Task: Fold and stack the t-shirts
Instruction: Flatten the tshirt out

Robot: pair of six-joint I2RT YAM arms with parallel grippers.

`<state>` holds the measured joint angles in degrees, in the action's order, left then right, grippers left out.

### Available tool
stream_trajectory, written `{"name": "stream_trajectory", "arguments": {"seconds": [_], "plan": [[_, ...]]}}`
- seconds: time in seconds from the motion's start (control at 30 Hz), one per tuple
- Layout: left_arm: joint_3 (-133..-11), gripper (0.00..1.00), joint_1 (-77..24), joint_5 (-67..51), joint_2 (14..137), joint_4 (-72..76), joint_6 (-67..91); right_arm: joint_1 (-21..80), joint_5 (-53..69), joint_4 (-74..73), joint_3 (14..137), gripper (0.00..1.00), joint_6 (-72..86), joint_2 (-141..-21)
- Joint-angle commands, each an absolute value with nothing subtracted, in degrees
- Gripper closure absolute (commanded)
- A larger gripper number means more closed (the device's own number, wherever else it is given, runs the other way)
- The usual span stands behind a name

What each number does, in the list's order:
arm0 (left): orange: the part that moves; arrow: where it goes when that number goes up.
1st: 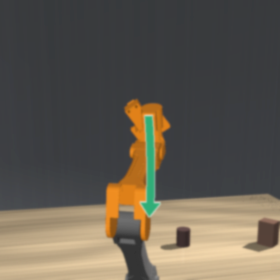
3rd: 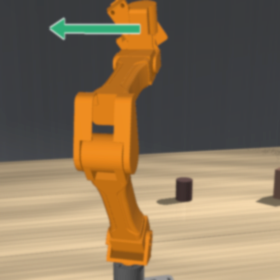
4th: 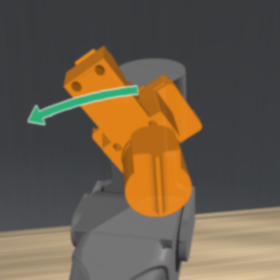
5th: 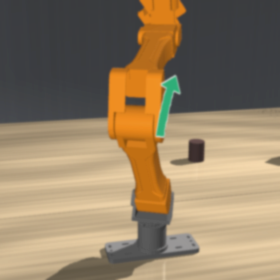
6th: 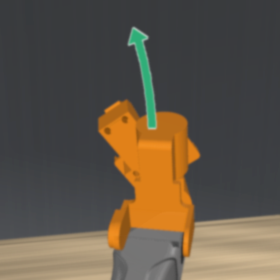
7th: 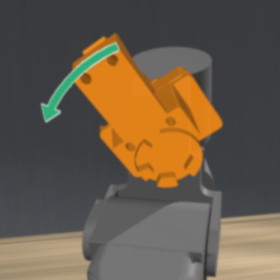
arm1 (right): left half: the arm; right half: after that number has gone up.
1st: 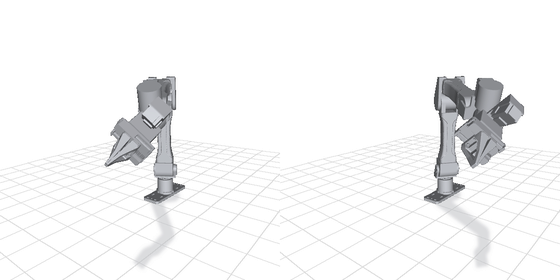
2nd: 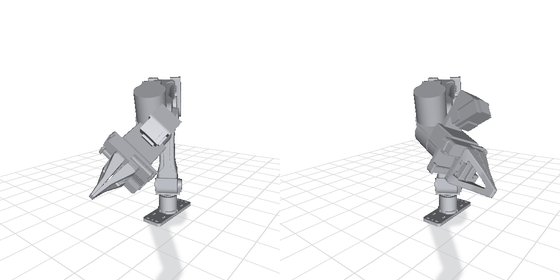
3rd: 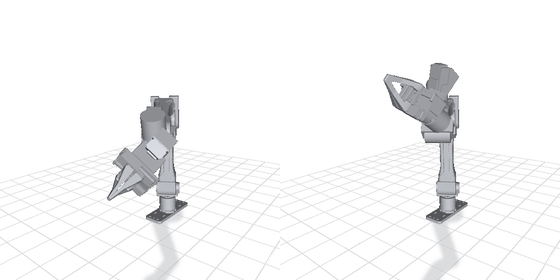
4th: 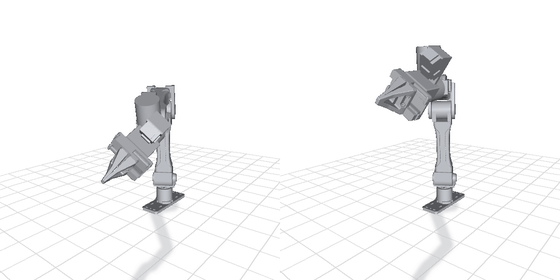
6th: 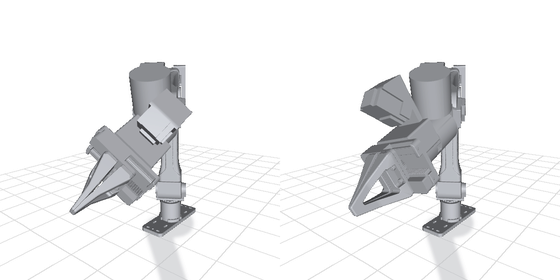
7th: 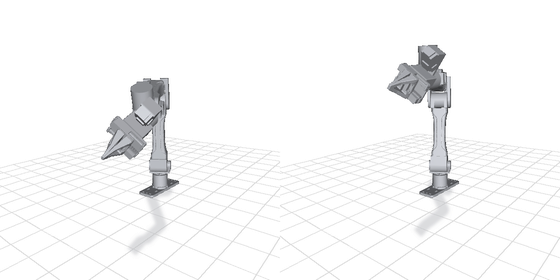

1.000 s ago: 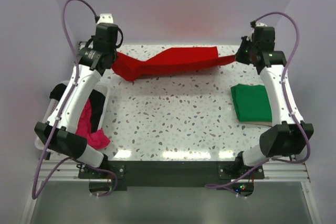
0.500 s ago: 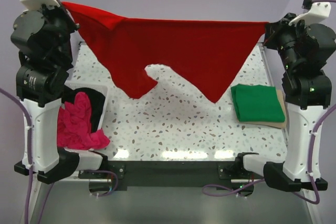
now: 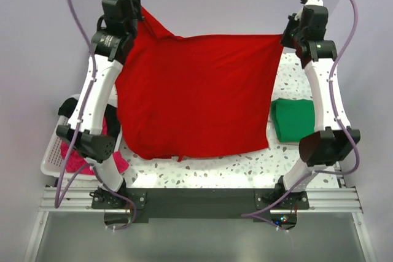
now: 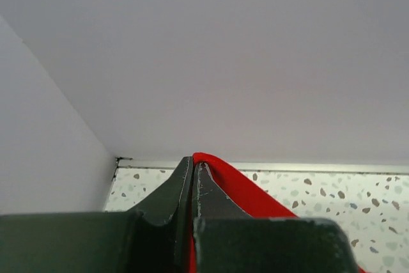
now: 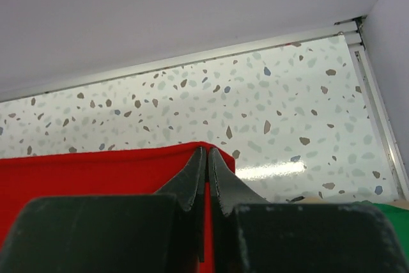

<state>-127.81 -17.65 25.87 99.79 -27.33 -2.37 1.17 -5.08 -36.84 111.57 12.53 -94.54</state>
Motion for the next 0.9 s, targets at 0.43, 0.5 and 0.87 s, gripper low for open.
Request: {"name": "stream_trajectory", "arguments": {"seconds": [0.43,0.5,0.87], "plan": [[-125.34,1.00,-17.23,20.57,88.25,-12.92,-8.97,0.97,-8.70,-29.80,119.37,1.00,10.29,-86.32],[-124.81,1.00,-17.23,19.69,85.09,-12.92,-9.05,0.97,-8.88,-28.22,118.57,1.00,9.58,-82.82],[-128.84,1.00,-17.23,15.47,76.46,-17.49,-8.08,0.97,-9.75,-24.79,115.14,1.00,7.56,-70.15]]}}
